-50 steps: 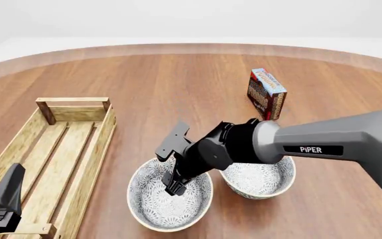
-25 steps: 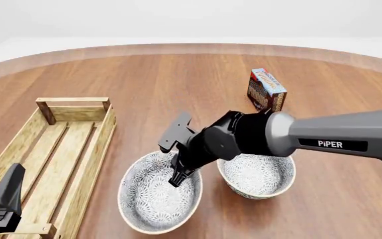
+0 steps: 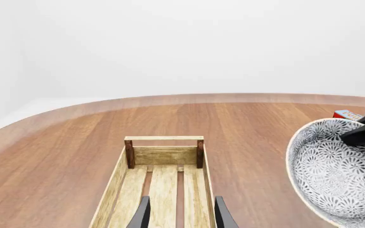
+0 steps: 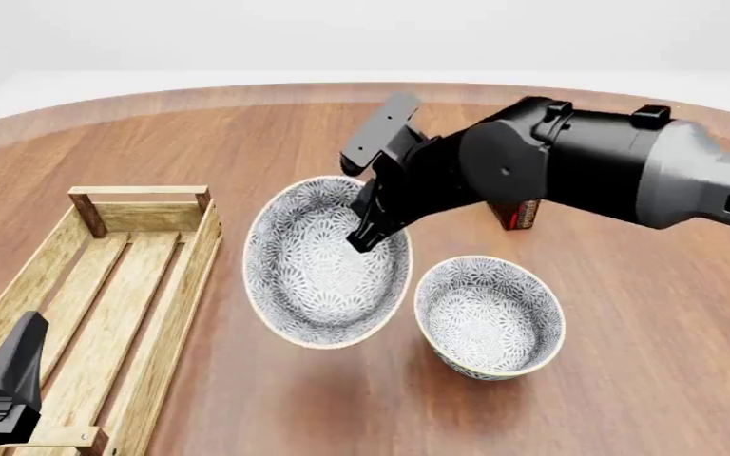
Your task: Stack the left bowl on the right bowl and place them in the tray.
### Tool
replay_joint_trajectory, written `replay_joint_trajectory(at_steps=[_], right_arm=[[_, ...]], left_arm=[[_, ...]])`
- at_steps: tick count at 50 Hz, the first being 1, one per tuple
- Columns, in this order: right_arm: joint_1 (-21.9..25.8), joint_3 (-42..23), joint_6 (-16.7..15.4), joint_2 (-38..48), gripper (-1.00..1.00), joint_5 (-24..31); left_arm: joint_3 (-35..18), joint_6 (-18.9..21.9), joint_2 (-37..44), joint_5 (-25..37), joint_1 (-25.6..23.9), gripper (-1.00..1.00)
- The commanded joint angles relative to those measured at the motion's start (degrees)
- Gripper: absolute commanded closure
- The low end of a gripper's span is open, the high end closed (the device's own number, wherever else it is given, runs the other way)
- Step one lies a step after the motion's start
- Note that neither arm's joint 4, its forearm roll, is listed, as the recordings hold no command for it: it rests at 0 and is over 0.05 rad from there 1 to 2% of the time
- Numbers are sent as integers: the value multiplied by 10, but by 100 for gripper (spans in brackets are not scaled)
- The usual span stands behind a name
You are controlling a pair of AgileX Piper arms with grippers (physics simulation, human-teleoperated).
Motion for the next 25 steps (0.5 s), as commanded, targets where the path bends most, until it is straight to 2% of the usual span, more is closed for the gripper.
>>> replay_joint_trajectory(at_steps=[1,10,17,19,22,25], right_arm=[[-32,-32,1,-47,100,16],[-62,-31,8,-70,100,20],[-84,-18,27,-99,100,16],[-93,-18,36,-105,100,17],[-104,-11,68,-118,100,15],[-131,-5,89,-115,100,8]], left_arm=[[0,0,0,0,0,-100],[0,0,0,0,0,-100],[0,0,0,0,0,-100],[0,0,0,0,0,-100],[0,0,0,0,0,-100],[0,0,0,0,0,-100]])
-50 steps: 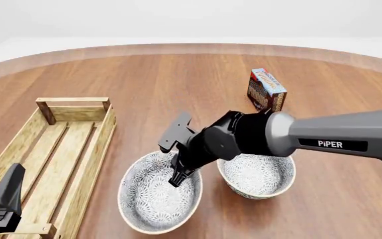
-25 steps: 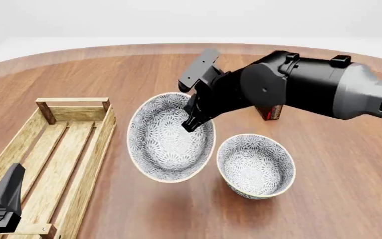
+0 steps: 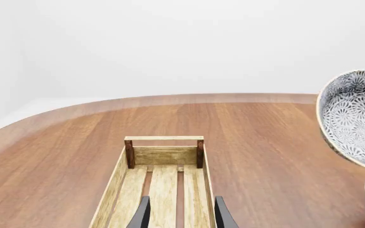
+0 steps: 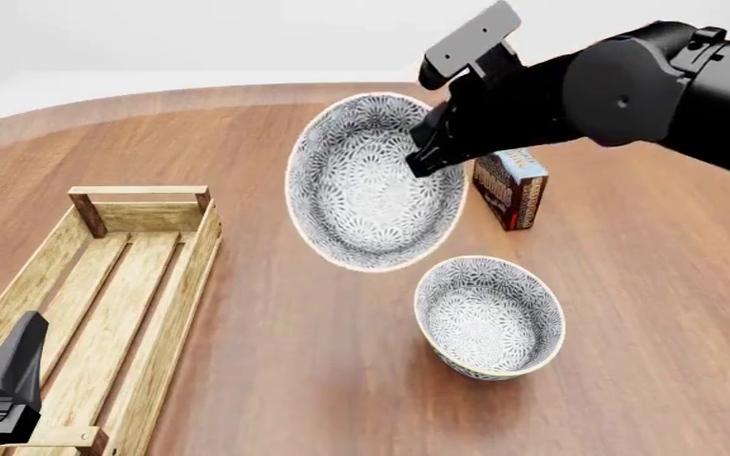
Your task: Stack the left bowl on the right bowl and place them in the tray.
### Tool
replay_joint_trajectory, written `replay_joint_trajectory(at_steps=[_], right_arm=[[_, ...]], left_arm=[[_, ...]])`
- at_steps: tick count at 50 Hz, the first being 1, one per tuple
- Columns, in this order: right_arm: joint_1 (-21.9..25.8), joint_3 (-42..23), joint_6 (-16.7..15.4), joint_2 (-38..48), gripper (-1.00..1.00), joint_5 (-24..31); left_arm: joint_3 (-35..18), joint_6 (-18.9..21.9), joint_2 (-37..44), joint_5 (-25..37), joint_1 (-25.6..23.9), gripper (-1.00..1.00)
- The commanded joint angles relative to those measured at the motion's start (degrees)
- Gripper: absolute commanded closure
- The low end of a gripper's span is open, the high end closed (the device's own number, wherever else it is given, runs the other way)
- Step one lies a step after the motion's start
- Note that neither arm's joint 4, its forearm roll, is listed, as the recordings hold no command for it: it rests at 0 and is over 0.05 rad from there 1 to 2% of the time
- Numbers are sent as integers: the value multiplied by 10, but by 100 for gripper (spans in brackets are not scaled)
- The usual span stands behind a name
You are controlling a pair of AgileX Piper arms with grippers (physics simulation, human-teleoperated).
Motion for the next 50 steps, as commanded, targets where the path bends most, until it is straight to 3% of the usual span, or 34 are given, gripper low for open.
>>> replay_joint_trajectory(at_steps=[1,3,9,19,29,40,50], right_arm=[[-49,16,66,-33,100,-9],[-52,22,67,-35,100,-11],[-76,50,109,-55,100,-23],[-111,94,139,-80,100,-46],[-118,142,192,-114,100,-65],[-130,224,254,-138,100,-129],[-142,289,280,-146,100,-186]], left_arm=[[0,0,0,0,0,-100],[0,0,0,0,0,-100],[0,0,0,0,0,-100],[0,0,0,0,0,-100],[0,0,0,0,0,-100],[0,0,0,0,0,-100],[0,0,0,0,0,-100]])
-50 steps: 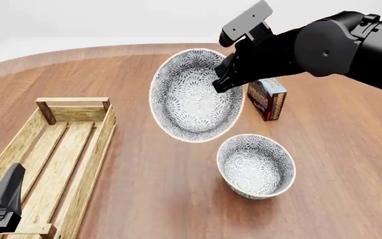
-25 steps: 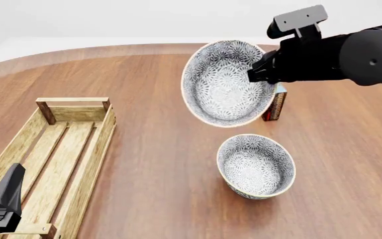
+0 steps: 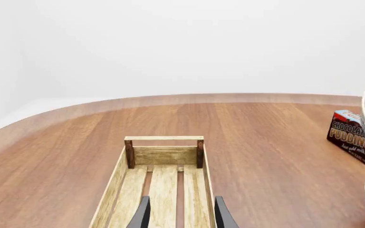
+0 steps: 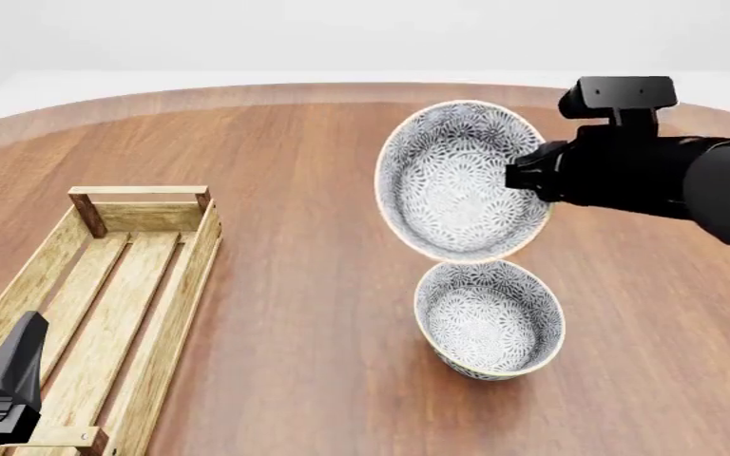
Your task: Stack the left bowl on the right bowl and place them in the tray.
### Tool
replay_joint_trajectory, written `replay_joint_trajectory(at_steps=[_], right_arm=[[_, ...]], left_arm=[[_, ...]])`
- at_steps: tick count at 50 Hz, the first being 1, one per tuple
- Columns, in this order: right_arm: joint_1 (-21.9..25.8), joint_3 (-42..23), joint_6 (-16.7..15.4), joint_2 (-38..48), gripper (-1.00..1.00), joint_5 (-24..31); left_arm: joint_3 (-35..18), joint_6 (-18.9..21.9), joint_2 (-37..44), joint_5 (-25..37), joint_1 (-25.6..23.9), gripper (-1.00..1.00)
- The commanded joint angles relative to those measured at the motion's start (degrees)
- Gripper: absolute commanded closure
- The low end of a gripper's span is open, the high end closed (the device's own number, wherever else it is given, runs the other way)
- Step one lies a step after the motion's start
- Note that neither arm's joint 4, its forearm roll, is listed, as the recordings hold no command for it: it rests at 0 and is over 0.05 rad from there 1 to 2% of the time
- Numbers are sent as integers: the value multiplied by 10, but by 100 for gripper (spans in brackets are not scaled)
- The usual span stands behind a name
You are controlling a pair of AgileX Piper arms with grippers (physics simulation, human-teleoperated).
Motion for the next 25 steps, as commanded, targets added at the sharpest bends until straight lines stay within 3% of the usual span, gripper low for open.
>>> replay_joint_trajectory(at_steps=[1,25], right_arm=[[-14,70,42,-14,100,-62],[-40,167,82,-7,100,-157]], left_arm=[[0,0,0,0,0,-100],[0,0,0,0,0,-100]])
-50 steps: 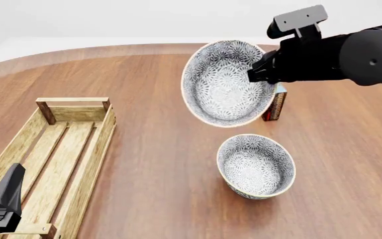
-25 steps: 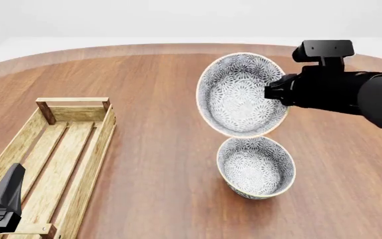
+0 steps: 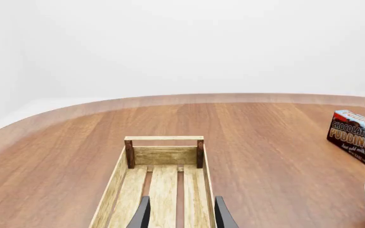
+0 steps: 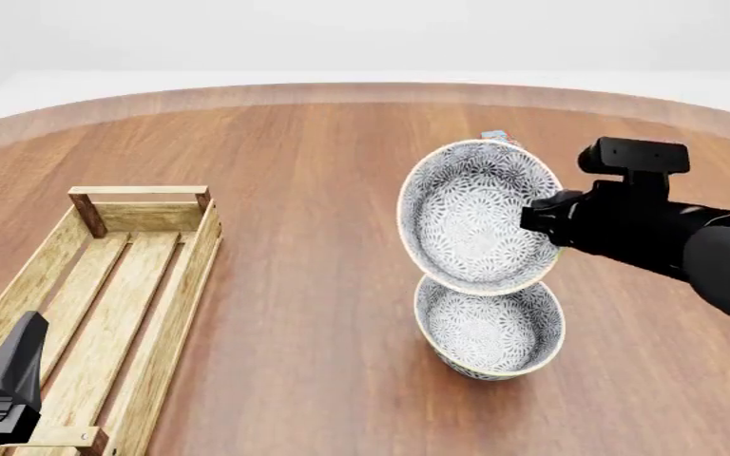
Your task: Stack the left bowl on the right bowl and place them in the tray.
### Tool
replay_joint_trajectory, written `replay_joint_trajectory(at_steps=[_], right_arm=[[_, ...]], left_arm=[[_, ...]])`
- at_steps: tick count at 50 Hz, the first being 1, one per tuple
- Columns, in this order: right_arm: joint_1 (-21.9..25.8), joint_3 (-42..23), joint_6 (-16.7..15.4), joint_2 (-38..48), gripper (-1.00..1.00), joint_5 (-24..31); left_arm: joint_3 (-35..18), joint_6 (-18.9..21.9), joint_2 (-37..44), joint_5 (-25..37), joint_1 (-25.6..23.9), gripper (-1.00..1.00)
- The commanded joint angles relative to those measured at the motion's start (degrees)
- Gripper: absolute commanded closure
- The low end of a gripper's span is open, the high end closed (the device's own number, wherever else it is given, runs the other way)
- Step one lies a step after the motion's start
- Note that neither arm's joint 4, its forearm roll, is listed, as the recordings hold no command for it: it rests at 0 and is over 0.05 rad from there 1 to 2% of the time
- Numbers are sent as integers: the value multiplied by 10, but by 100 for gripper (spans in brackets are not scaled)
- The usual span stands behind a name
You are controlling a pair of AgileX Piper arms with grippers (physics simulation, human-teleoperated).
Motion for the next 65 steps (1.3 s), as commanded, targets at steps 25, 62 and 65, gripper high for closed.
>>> replay_joint_trajectory(at_steps=[25,62,65], right_arm=[[-16,106,45,24,100,-121],[-21,185,77,79,100,-236],[-23,186,76,79,100,-237]], left_arm=[[0,0,0,0,0,-100],[0,0,0,0,0,-100],[0,0,0,0,0,-100]])
